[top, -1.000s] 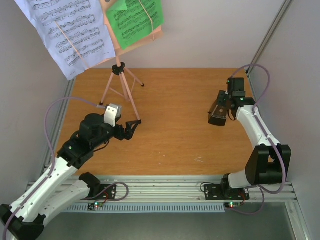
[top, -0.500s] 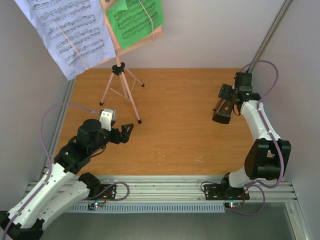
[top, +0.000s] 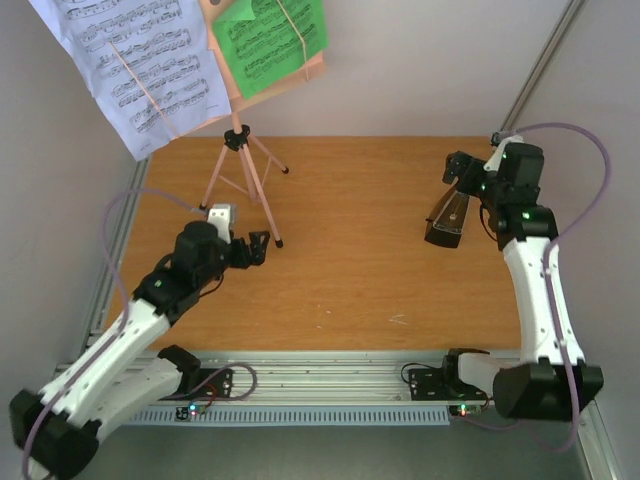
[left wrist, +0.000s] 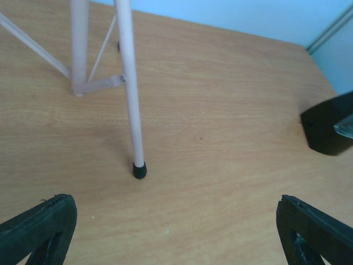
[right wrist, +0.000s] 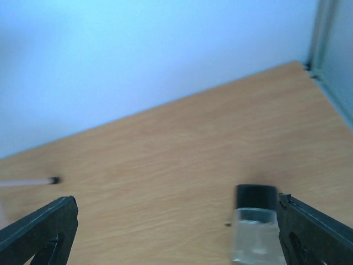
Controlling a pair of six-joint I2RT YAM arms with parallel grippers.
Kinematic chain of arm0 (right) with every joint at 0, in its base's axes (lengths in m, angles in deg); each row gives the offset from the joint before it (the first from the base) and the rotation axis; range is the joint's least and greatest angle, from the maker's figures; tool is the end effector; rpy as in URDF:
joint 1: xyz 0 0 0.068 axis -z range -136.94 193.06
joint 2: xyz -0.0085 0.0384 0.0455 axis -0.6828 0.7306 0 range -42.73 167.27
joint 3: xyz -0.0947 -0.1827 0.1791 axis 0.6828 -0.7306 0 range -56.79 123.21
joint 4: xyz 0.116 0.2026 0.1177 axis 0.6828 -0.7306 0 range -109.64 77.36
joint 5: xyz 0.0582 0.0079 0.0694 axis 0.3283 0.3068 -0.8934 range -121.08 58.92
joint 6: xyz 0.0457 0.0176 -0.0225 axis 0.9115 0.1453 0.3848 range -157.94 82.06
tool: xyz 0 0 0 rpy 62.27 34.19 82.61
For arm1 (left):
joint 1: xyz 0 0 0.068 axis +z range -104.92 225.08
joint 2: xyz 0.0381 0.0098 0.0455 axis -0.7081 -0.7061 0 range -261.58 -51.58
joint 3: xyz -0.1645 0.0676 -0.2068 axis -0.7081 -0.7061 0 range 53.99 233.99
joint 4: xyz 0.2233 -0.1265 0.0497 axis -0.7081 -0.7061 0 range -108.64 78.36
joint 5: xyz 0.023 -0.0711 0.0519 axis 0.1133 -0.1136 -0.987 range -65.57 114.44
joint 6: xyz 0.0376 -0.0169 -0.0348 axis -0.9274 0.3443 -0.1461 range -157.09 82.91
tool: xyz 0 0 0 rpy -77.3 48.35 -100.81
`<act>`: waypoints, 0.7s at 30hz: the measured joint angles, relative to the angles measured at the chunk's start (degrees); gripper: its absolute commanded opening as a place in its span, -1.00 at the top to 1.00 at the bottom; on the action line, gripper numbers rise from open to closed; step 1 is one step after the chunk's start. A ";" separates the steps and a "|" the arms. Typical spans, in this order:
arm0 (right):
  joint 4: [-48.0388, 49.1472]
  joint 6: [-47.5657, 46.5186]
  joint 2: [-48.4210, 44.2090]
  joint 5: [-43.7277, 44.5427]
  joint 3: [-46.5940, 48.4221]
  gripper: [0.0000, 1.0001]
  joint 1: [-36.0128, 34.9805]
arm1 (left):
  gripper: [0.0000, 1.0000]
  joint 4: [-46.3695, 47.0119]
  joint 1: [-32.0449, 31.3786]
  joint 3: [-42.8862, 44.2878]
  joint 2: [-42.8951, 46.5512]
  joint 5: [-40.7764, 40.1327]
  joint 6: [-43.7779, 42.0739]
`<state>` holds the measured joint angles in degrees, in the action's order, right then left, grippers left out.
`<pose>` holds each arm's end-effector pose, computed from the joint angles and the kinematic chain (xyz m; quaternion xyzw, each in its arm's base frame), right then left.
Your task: Pack up the instrument practice props
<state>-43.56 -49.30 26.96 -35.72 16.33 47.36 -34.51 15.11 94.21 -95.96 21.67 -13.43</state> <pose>0.2658 -0.0172 0.3851 -0.0736 0.8513 -0.0362 0.5183 0.1547 -0.0873 0.2904 0.0343 0.8519 -0.2173 0.4752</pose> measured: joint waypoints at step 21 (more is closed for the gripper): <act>-2.49 4.44 -20.48 -22.21 -17.62 -0.96 0.00 | -0.27 26.97 8.39 11.32 -32.85 -1.66 -3.30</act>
<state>-46.05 -44.86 6.48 -57.93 -1.28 47.36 -7.54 23.50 105.53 -128.81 20.01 -16.73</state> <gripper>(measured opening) 0.979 0.680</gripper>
